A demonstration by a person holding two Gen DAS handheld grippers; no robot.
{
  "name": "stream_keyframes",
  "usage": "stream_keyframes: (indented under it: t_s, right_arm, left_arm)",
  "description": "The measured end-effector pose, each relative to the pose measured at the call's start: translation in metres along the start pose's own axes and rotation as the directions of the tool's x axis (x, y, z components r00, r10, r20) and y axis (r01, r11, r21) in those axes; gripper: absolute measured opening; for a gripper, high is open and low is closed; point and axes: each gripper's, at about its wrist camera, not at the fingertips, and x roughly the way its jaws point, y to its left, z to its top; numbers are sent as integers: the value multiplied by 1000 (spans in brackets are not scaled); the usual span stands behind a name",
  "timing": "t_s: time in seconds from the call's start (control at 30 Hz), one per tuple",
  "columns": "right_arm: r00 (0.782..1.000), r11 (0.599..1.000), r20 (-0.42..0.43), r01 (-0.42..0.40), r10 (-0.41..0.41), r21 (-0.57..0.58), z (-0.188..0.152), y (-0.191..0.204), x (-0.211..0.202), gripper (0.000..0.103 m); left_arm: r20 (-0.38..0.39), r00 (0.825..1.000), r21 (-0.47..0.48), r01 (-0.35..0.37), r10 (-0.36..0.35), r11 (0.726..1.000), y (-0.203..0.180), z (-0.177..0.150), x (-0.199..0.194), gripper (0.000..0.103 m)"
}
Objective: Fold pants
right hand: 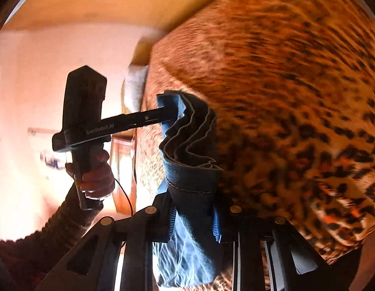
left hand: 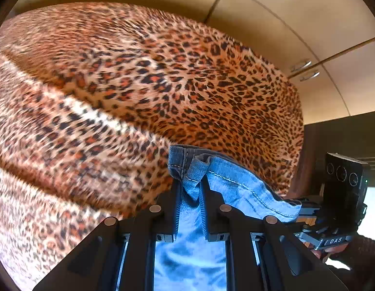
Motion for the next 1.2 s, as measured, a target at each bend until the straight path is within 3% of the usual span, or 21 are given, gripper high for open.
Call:
stream_keyframes:
  t_s: [0.2,0.37,0.47,0.57,0.63,0.67,0.73,0.8,0.9,0.93,0.97,1.07,1.17,1.2]
  right_arm:
    - [994,980,-105,6,-28,-200,-16,64,20,27]
    - [964,942,-253,-9,-81,-336,-51,98,57,27]
    - [924,920,-359,-18,-134,-392,-80,104,88,27]
    - [850,907,-483,-14,-212,-422,-115,99,127,30]
    - [779,895,-561,1,-280,-446,-139,96,151,34]
    - [728,885,-610,-9,-314,-466,-152,98,160,34]
    - [686,850,-638,-56,-349,-524,-162,113,160,36]
    - [700,837,-629,-83,-337,-540,-151,129,151,48]
    - [769,846,-566,-65,-295,-529,-99,141,133,68]
    - [789,844,-538,-45,-298,-534,-76,143,129,69]
    - [794,843,-528,-37,-301,-537,-60,142,130,69]
    - [780,824,-528,-27,-336,-565,-22,139,146,69]
    - [724,815,-589,-64,-358,-575,5,131,180,69]
    - [700,811,-615,-87,-363,-578,11,130,191,69]
  left_arm:
    - [76,997,-71,17,-11,997,14,-60,-45,14]
    - [48,999,-173,-3,11,985,47,-118,-54,15]
    - [-15,999,-267,-53,51,962,68,-159,-35,15]
    - [-79,994,-387,-95,70,917,87,-199,-15,17]
    - [-89,995,-480,-88,51,873,99,-226,-13,22]
    - [-79,996,-523,-78,43,849,103,-240,-16,23]
    - [-57,997,-569,-79,57,818,106,-264,-27,28]
    - [-22,995,-622,-88,95,778,105,-293,-42,34]
    - [46,995,-708,-33,92,705,87,-339,-57,45]
    - [80,994,-740,6,79,673,77,-352,-59,50]
    - [109,992,-763,41,66,645,65,-364,-57,52]
    - [191,981,-822,138,40,552,22,-384,-45,56]
    - [234,969,-886,181,75,426,-9,-390,-24,61]
    - [232,968,-912,182,97,368,-19,-389,-16,61]
